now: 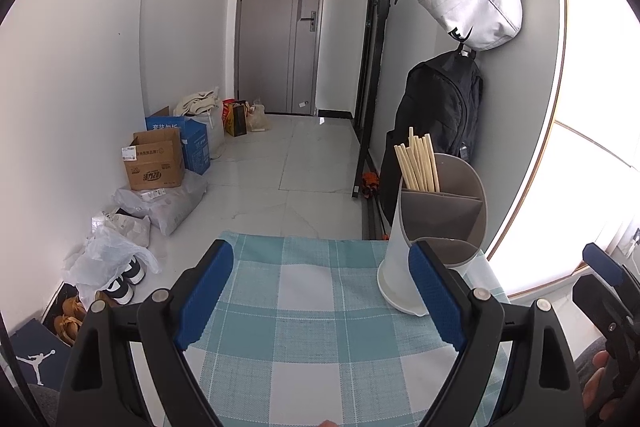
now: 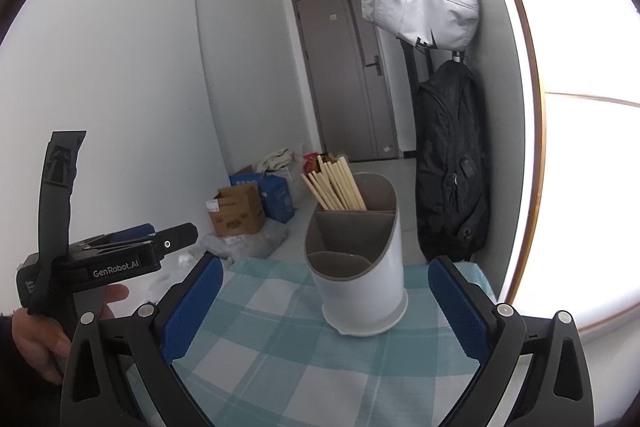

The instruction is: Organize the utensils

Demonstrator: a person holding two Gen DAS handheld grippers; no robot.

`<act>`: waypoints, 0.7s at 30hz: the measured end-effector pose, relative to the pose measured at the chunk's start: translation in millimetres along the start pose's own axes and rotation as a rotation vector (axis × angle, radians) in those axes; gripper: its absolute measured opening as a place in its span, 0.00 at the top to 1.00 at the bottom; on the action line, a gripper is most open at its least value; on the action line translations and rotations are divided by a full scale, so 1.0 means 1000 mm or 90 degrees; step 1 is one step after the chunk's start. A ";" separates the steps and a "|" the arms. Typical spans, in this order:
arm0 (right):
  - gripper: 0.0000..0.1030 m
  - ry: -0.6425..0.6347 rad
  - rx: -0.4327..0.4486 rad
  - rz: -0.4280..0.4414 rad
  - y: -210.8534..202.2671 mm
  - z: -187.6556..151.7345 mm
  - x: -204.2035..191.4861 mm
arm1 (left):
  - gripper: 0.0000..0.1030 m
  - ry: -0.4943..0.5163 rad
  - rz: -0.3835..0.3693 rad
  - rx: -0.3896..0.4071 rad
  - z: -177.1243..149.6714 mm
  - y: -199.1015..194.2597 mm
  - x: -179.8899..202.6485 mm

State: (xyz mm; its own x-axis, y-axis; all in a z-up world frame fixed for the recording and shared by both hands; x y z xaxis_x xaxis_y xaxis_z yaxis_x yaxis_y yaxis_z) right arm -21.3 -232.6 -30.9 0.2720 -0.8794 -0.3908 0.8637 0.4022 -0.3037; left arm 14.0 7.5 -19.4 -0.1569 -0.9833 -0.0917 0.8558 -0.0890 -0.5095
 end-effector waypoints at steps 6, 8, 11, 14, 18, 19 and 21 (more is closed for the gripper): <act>0.00 -0.001 -0.001 0.000 0.000 0.000 0.000 | 0.16 -0.006 0.007 -0.004 0.000 0.001 -0.002; 0.00 -0.001 -0.002 0.000 0.000 -0.001 0.000 | 0.16 -0.008 0.010 -0.001 0.001 0.000 -0.002; 0.00 -0.001 -0.002 0.000 0.000 -0.001 0.000 | 0.16 -0.010 0.013 0.000 0.000 0.000 -0.002; 0.00 -0.001 -0.004 0.000 0.001 -0.001 0.000 | 0.16 -0.013 0.013 -0.002 0.001 0.000 -0.002; 0.00 -0.002 -0.003 0.000 0.001 -0.001 0.000 | 0.16 -0.014 0.017 0.000 0.001 -0.001 -0.003; 0.00 -0.002 -0.004 0.000 0.001 -0.002 0.000 | 0.16 -0.015 0.016 0.000 0.001 -0.001 -0.003; 0.00 -0.002 -0.004 0.000 0.001 -0.002 0.000 | 0.16 -0.015 0.017 -0.005 0.000 0.000 -0.002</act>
State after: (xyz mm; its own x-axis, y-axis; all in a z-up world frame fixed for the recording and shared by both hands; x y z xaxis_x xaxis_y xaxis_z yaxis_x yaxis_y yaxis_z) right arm -21.0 -231.4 -32.6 0.2731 -0.8802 -0.3881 0.8609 0.4036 -0.3096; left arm 14.8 9.7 -19.3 -0.1215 -0.9889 -0.0850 0.8560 -0.0610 -0.5134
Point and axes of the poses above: each gripper's, at about its wrist camera, not at the fingertips, and y roughly the way its jaws point, x to its right, z to its top, the point moved 4 cm from there along y, roughly the way its jaws point, and after that the axes turned 13 degrees about y, right-handed, at the moved point
